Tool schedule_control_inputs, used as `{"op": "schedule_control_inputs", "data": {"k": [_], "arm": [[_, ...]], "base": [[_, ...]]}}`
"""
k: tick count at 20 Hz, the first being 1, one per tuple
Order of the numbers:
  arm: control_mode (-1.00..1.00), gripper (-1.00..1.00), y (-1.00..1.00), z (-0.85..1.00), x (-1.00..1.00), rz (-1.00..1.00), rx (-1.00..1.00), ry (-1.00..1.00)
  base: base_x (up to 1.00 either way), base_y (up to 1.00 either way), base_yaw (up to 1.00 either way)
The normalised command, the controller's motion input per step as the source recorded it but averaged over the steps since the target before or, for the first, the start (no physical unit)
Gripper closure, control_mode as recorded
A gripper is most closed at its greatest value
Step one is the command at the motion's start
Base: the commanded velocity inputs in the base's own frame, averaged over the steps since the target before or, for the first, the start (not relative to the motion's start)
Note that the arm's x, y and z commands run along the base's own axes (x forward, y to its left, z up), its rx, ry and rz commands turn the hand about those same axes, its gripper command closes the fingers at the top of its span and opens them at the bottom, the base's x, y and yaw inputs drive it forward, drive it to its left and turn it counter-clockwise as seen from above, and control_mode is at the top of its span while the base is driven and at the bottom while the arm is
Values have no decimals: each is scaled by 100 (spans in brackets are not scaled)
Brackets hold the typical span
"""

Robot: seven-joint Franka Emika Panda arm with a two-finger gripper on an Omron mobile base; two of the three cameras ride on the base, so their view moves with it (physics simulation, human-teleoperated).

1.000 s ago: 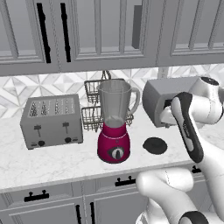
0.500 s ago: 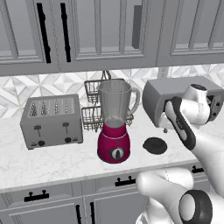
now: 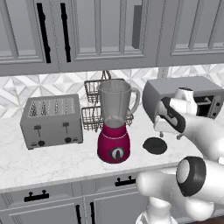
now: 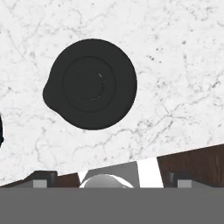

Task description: Close the lid blender by securely placing the lid on top.

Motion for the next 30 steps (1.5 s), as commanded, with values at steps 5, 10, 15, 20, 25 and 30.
{"op": "schedule_control_inputs", "data": {"k": [5,10,15,20,25,30], "arm": [[-100,-100,20,-30,0,0,0,5],[-100,-100,16,-41,17,0,0,2],[-100,-100,0,-33,25,0,0,0],[-100,-100,0,-28,19,0,-4,0],[-100,-100,1,-19,20,0,-7,0],[-100,-100,1,-16,17,0,-10,0]], "base": [[0,0,0],[0,0,0],[0,0,0],[0,0,0],[0,0,0],[0,0,0]]}}
